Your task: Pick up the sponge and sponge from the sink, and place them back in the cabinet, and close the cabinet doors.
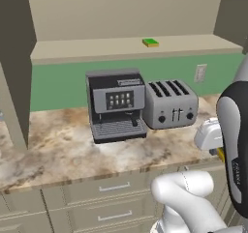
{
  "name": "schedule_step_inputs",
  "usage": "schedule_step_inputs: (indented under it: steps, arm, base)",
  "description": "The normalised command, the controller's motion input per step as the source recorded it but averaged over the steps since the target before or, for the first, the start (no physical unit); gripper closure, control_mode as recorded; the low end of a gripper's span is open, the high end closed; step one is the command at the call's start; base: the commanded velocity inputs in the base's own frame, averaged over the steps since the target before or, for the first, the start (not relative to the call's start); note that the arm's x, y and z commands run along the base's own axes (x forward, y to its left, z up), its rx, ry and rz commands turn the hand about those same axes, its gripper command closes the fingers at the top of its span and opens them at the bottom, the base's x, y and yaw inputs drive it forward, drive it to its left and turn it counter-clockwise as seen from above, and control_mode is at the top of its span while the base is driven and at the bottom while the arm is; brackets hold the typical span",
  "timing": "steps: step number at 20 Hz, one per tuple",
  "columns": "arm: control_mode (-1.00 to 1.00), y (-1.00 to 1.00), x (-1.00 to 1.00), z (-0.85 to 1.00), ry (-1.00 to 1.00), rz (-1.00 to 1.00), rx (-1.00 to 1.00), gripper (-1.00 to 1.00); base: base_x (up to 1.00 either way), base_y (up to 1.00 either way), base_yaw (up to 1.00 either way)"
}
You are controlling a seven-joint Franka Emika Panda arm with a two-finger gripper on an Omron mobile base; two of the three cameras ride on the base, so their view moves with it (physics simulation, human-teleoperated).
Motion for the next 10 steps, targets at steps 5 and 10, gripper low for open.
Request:
schedule_step_inputs:
  steps: [5,10]
  arm:
    - [1.00,0.00,0.00,0.00,0.00,0.00,0.00,1.00]
    - [1.00,0.00,0.00,0.00,0.00,0.00,0.00,1.00]
  base:
    - [0.43,0.00,-0.02]
    - [0.51,0.00,0.00]
